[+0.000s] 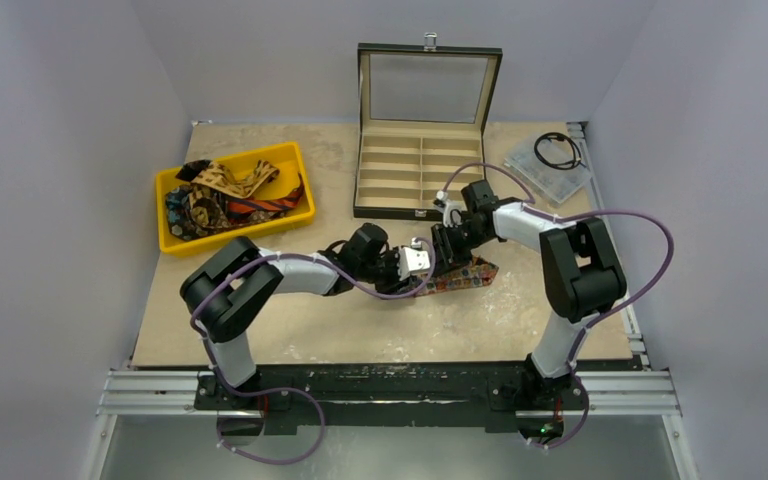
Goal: Roll the ties
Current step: Roll the tie at the center of the board.
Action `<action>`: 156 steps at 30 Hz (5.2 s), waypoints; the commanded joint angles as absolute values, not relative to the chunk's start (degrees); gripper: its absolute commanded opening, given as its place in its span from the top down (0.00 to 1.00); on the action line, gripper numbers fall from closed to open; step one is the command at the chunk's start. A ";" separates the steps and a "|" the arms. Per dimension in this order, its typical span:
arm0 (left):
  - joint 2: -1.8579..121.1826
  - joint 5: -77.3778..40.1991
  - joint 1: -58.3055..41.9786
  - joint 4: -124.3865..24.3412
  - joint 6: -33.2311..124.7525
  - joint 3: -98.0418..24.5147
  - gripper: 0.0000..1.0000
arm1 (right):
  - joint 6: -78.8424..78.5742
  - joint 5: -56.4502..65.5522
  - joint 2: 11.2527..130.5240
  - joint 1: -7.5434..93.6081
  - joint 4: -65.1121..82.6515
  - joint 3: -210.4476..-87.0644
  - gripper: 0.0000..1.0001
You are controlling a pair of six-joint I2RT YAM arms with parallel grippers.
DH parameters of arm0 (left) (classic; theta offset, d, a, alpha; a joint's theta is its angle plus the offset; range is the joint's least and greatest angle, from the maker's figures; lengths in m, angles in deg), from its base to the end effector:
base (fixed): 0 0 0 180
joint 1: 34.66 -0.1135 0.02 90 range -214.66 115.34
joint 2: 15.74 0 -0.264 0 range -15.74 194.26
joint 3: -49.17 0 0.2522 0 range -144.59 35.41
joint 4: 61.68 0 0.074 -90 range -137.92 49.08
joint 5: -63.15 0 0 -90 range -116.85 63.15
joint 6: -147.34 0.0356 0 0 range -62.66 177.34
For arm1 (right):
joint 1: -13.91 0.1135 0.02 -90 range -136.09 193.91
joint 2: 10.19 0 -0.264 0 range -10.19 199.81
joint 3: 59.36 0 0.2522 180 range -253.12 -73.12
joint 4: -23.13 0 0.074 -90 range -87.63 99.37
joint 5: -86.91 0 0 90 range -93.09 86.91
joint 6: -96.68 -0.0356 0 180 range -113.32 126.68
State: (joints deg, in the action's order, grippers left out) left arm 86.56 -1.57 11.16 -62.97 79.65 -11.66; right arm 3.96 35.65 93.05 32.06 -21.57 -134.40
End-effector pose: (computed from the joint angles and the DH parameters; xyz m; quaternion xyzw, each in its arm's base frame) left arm 0.2305 -0.2590 0.1359 0.5721 0.6815 -0.2780 0.3619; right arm 0.3092 0.1248 0.1540 -0.1741 0.9178 0.3480 0.0785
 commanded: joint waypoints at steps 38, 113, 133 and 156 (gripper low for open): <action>86.33 -13.10 11.41 -52.40 77.36 -11.79 0.69 | 0.22 34.95 99.26 29.81 -16.77 -132.84 0.55; 90.68 5.42 11.39 -81.00 79.63 -8.79 0.67 | 5.33 27.52 107.22 35.05 -23.43 -138.18 1.00; 86.85 5.16 9.30 -69.53 72.32 -5.50 1.00 | 3.74 34.58 95.51 32.67 -19.96 -133.51 0.80; 85.33 -10.37 11.21 -54.11 77.54 -10.12 0.98 | 9.27 24.24 105.43 32.72 -18.84 -142.25 0.81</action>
